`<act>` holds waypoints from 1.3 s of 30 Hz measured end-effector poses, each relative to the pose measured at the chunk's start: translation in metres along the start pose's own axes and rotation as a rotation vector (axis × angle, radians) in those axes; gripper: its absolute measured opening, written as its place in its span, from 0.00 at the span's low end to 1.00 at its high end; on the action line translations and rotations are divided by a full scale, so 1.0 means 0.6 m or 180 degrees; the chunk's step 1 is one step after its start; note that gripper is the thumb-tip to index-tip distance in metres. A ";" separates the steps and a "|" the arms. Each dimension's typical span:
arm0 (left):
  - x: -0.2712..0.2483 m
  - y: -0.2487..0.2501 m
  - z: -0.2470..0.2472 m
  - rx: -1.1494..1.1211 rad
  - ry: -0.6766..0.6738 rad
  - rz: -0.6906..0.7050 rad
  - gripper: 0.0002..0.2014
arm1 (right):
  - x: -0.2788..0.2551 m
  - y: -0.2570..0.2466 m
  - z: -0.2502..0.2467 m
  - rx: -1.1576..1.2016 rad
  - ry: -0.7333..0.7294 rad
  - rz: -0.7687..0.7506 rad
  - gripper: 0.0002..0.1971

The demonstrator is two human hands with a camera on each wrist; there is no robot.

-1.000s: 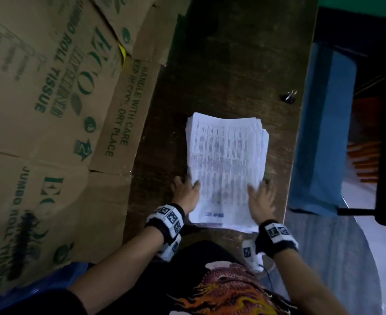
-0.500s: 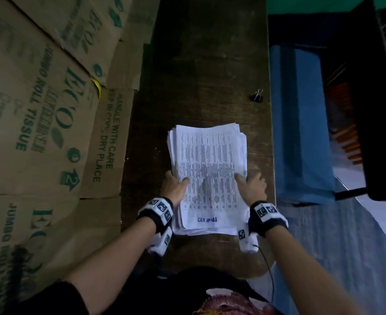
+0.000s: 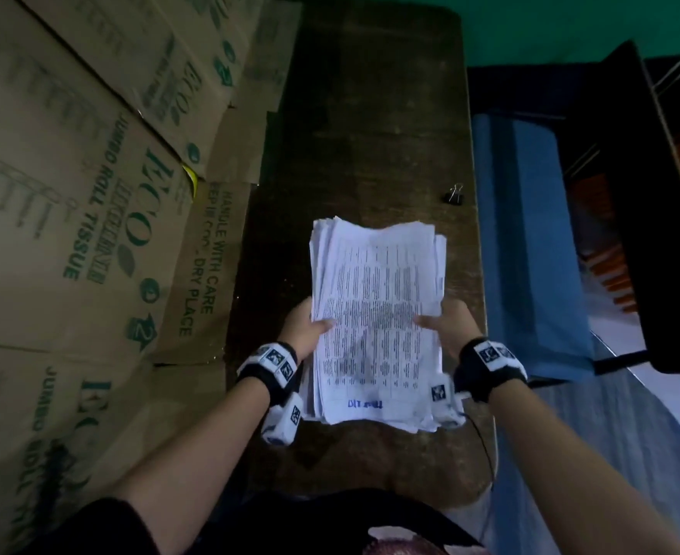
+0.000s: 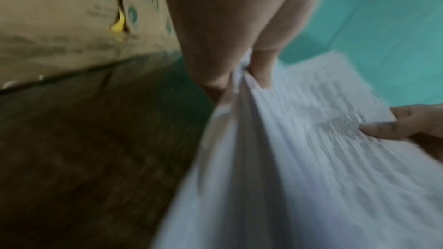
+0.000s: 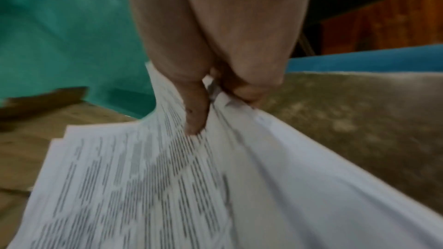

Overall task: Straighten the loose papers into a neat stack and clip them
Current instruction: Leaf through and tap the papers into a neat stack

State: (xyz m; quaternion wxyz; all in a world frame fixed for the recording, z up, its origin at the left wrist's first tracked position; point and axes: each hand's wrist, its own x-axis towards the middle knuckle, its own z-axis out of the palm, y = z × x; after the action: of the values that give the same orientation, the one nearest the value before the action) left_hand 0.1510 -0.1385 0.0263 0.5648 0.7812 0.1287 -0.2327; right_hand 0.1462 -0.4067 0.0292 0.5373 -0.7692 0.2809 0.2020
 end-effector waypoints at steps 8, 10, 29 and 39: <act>-0.087 0.123 -0.054 -0.0925 0.0793 0.1438 0.17 | -0.199 -0.163 -0.023 0.1250 0.0705 -0.2094 0.10; -0.086 0.129 -0.064 -0.0722 0.0813 0.1485 0.14 | -0.198 -0.170 -0.026 0.1261 0.0654 -0.2168 0.13; -0.017 0.163 -0.120 -0.0364 -0.0061 0.1925 0.28 | -0.117 -0.152 -0.049 0.0601 0.0224 -0.2289 0.24; -0.017 0.191 -0.116 -0.0770 0.0316 0.2184 0.23 | -0.139 -0.179 -0.040 0.1228 0.0278 -0.2258 0.21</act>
State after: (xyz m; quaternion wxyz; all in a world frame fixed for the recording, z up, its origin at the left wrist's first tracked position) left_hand 0.2105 -0.1099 0.1437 0.6913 0.7169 -0.0870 0.0254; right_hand 0.1525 -0.3830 0.1653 0.6957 -0.7113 0.0535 -0.0851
